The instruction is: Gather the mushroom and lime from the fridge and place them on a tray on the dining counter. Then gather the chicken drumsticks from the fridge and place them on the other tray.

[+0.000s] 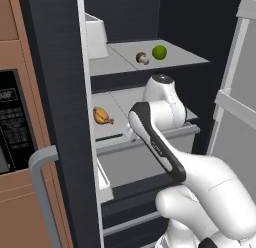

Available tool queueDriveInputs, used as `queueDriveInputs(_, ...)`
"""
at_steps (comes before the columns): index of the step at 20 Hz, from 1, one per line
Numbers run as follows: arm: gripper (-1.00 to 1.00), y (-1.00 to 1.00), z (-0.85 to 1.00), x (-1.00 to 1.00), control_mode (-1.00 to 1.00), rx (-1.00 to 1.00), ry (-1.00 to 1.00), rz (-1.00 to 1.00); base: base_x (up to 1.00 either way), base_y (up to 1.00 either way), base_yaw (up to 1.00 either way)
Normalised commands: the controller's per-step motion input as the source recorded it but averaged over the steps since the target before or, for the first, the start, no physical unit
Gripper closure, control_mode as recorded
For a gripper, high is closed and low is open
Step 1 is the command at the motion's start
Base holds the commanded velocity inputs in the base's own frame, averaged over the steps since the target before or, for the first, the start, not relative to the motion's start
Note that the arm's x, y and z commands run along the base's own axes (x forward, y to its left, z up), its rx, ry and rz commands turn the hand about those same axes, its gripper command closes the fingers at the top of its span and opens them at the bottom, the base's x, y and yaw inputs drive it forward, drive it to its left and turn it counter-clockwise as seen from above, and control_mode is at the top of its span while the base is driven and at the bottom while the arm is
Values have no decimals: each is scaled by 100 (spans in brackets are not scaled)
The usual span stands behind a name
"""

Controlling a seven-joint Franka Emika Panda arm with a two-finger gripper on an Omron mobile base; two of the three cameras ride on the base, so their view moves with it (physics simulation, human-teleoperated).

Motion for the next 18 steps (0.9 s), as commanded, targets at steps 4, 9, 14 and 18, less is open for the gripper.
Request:
queueDriveInputs(4, -100, 49, 0, 75, -100, -1, -15, 0, 0, 0, 0)
queueDriveInputs(9, -100, 40, 0, 71, -100, 0, -8, 0, 0, 0, 0)
queueDriveInputs(14, -100, 29, 0, 70, -100, 0, -2, 0, 0, 0, 0)
queueDriveInputs(18, -100, 10, -3, 62, -100, -1, 0, 0, 0, 0, 0)
